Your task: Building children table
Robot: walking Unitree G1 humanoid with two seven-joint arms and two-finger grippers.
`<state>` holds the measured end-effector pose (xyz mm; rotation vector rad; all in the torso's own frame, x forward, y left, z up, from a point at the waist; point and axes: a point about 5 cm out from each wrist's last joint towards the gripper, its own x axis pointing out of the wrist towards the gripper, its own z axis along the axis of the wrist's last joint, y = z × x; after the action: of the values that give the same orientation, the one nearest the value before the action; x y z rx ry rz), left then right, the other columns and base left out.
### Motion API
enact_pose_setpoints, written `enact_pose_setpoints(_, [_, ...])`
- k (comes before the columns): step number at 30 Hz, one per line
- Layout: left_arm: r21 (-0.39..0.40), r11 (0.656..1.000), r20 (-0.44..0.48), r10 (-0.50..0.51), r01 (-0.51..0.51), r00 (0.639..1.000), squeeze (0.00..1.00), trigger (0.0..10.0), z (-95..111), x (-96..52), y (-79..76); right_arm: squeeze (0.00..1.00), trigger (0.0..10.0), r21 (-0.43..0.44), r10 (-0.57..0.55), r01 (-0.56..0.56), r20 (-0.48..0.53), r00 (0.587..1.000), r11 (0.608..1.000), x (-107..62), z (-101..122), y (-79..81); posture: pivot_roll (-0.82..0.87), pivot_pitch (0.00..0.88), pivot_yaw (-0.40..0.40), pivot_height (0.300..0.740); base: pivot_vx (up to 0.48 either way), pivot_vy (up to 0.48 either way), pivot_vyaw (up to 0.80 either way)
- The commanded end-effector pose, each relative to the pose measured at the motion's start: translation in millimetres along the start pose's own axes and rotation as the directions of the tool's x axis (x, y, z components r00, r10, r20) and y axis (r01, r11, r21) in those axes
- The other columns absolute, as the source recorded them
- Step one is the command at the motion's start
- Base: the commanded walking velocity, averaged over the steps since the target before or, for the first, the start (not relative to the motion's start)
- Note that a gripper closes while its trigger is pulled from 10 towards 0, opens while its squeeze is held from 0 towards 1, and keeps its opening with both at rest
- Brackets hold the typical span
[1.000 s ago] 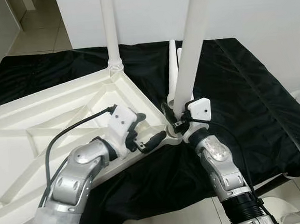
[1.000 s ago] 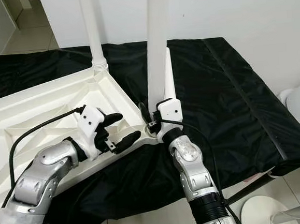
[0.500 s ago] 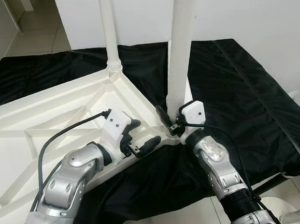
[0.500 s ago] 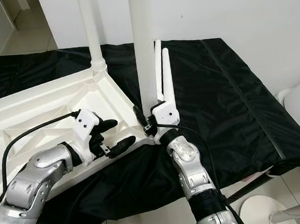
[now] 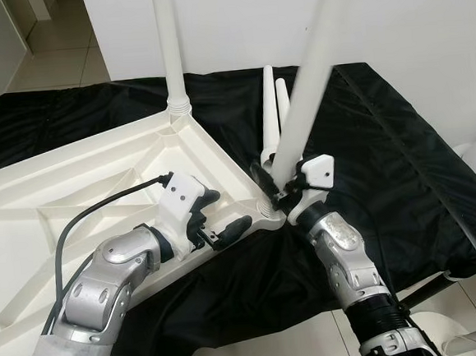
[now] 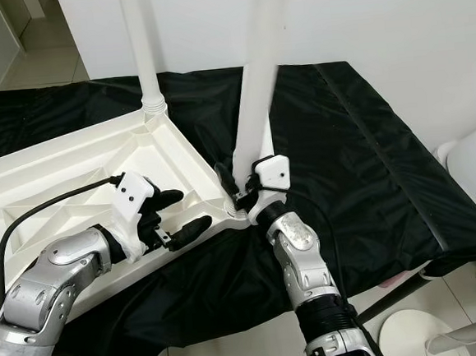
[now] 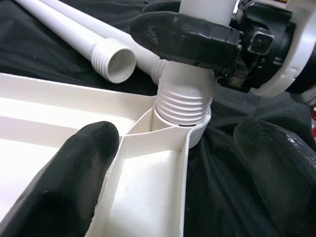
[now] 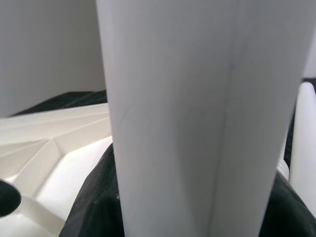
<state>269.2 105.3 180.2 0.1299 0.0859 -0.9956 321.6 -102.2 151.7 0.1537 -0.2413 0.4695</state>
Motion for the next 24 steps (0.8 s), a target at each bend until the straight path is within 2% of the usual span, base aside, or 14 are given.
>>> enact_pose_setpoints(1, [0.010, 0.999, 0.008, -0.033, 0.033, 0.999, 0.00, 10.0, 4.9, -1.0, -1.6, 0.00, 10.0, 0.055, -0.030, 0.038, -0.125, 0.992, 0.998, -9.1, -26.2, -1.6, 0.07, 0.105, -0.035, 0.740, 0.000, 0.000, 0.00])
enact_pose_setpoints(9, [0.014, 0.999, 0.002, -0.029, 0.029, 1.000, 0.00, 10.0, 5.3, -1.9, -1.3, 0.00, 10.0, -0.002, -0.012, 0.012, -0.101, 0.995, 1.000, -12.0, -28.1, 2.5, 0.08, 0.109, -0.034, 0.740, 0.000, 0.000, 0.00])
enact_pose_setpoints(13, [0.014, 1.000, 0.001, -0.022, 0.022, 1.000, 0.00, 10.0, 5.9, -2.8, -0.5, 0.00, 10.0, -0.085, 0.018, -0.019, -0.017, 1.000, 0.996, -24.6, -26.0, 10.2, 0.08, 0.112, -0.035, 0.740, 0.000, 0.000, 0.00])
enact_pose_setpoints(21, [0.012, 1.000, -0.002, -0.018, 0.018, 1.000, 0.00, 10.0, 6.6, -4.8, 0.6, 0.00, 10.0, -0.192, 0.066, -0.071, -0.030, 0.997, 0.979, -35.5, -31.9, 16.3, 0.08, 0.117, -0.022, 0.740, 0.000, 0.000, 0.00])
enact_pose_setpoints(24, [0.014, 1.000, -0.003, -0.018, 0.018, 1.000, 0.00, 10.0, 7.0, -4.9, 1.2, 0.00, 10.0, -0.204, 0.071, -0.078, -0.038, 0.997, 0.976, -36.3, -33.2, 15.7, 0.08, 0.117, -0.021, 0.740, 0.000, 0.000, 0.00])
